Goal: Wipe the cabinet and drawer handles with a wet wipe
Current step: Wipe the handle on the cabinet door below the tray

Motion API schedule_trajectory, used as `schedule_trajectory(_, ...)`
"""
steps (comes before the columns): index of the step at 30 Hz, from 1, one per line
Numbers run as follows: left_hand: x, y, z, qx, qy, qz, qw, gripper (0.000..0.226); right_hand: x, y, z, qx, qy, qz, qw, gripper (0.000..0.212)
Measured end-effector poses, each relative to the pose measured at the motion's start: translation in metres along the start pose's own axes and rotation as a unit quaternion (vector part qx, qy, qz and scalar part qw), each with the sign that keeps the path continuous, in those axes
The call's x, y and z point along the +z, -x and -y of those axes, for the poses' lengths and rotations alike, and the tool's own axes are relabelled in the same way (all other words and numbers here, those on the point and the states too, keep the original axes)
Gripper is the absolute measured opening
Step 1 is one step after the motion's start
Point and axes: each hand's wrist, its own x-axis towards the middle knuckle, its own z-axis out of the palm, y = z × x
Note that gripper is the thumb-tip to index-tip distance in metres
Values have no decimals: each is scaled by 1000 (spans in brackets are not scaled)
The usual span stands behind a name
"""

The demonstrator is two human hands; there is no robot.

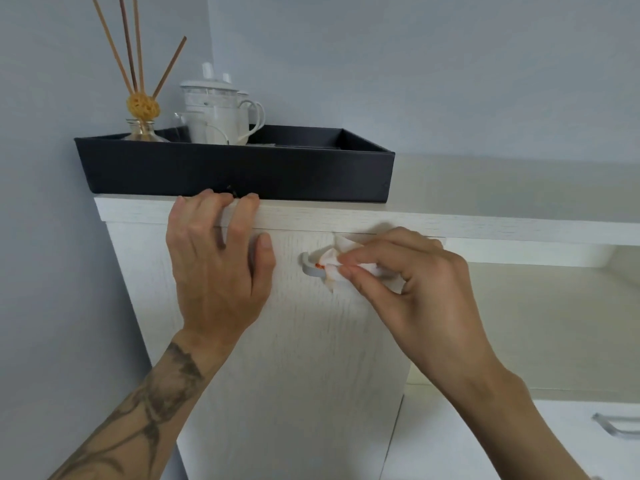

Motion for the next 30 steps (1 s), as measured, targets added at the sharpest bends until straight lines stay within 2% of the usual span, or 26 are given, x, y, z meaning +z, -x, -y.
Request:
schedule_trajectory(2,0,0,0,2,0,-2,1000,38,0,-3,2,-2,-7,9,1000,9)
schedule_trajectory(6,1,0,-1,-2,3,-4,1000,38,-7,-2,9,8,-42,-68,997,11)
schedule_trajectory(11,2,1,1,0,3,-2,1000,38,13,0,12,-21,12,-2,1000,16)
schedule_trajectory(15,4,0,1,-2,6,-1,1000,38,13,0,9,-12,7,-18,1000,15)
schedule_trajectory(19,4,0,1,1,1,-4,1000,38,21,-9,13,-11,-18,14,1000,13)
schedule_trajectory(24,2,-1,1,-1,5,-4,1000,37,13,-5,14,9,-8,-13,1000,11)
schedule_trajectory(27,2,-1,0,-1,5,0,1000,37,26,-9,25,19,-15,3,1000,10)
schedule_trajectory(30,2,0,0,-4,3,0,1000,37,28,-5,30,17,28,-7,999,9)
